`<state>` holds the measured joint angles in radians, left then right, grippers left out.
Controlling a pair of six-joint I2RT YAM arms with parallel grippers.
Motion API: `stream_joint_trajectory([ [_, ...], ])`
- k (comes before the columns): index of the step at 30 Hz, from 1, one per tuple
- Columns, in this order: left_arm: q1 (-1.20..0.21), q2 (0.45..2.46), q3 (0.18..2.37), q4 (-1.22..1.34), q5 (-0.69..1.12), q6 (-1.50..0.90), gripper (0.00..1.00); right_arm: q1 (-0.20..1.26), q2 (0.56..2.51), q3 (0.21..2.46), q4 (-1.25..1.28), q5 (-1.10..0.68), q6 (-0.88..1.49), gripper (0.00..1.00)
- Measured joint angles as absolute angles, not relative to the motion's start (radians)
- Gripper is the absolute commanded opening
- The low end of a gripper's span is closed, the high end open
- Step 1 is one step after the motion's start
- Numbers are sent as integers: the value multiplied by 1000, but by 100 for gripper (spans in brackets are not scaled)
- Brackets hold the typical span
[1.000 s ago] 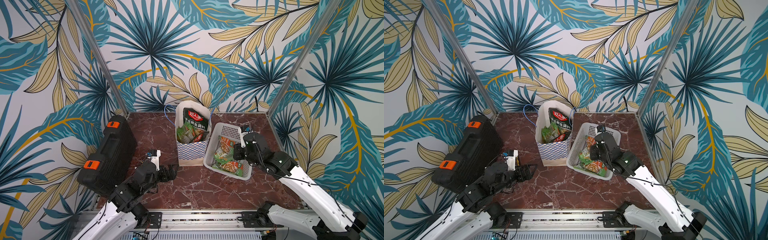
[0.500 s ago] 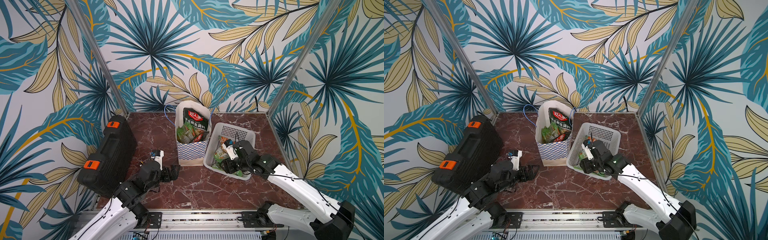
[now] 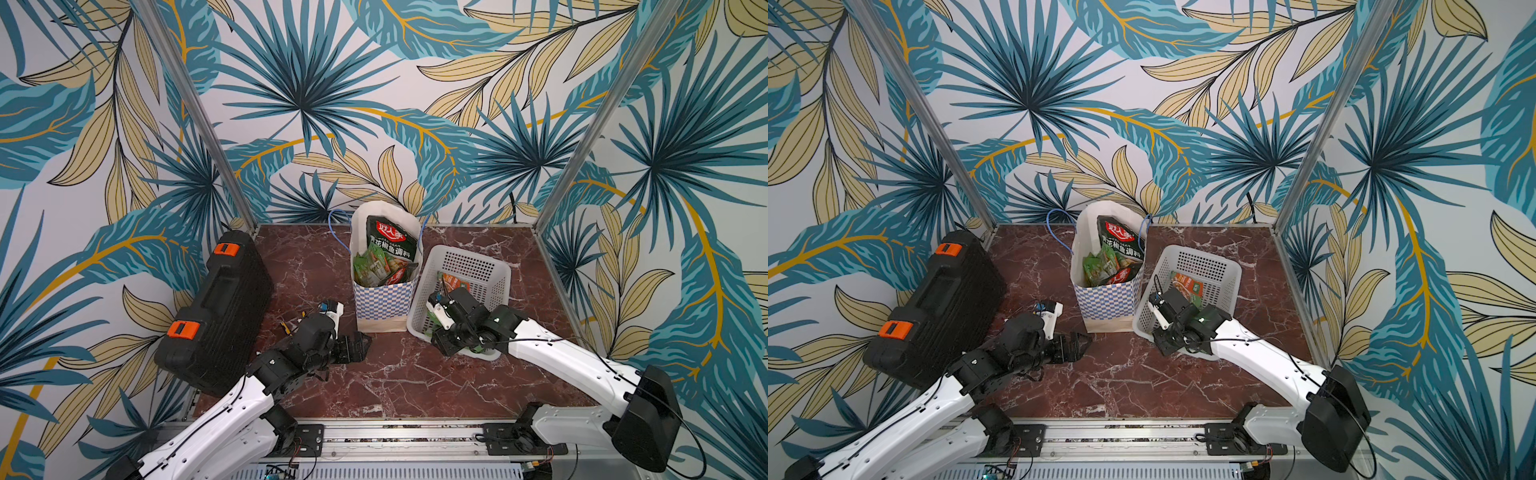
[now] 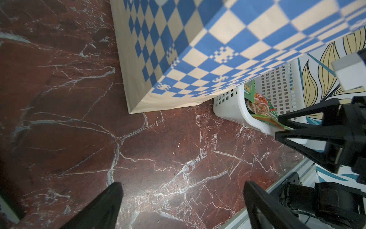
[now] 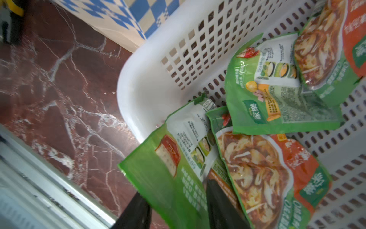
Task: Place the condiment packets inside the bag
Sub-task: Pick up the condiment packet from the storage box.
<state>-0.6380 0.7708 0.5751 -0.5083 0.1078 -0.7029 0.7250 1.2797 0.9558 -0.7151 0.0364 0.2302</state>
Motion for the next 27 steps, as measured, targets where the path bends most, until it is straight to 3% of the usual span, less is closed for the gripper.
stream_joint_trajectory([
  [6, -638, 770, 575, -500, 117, -702, 100, 727, 1282, 989, -729, 134, 237, 0],
  [17, -638, 690, 575, -486, 161, -689, 100, 727, 1167, 1074, -790, 318, 257, 0],
  [27, -638, 637, 575, -485, 154, -685, 100, 727, 935, 1196, -722, 332, 288, 0],
])
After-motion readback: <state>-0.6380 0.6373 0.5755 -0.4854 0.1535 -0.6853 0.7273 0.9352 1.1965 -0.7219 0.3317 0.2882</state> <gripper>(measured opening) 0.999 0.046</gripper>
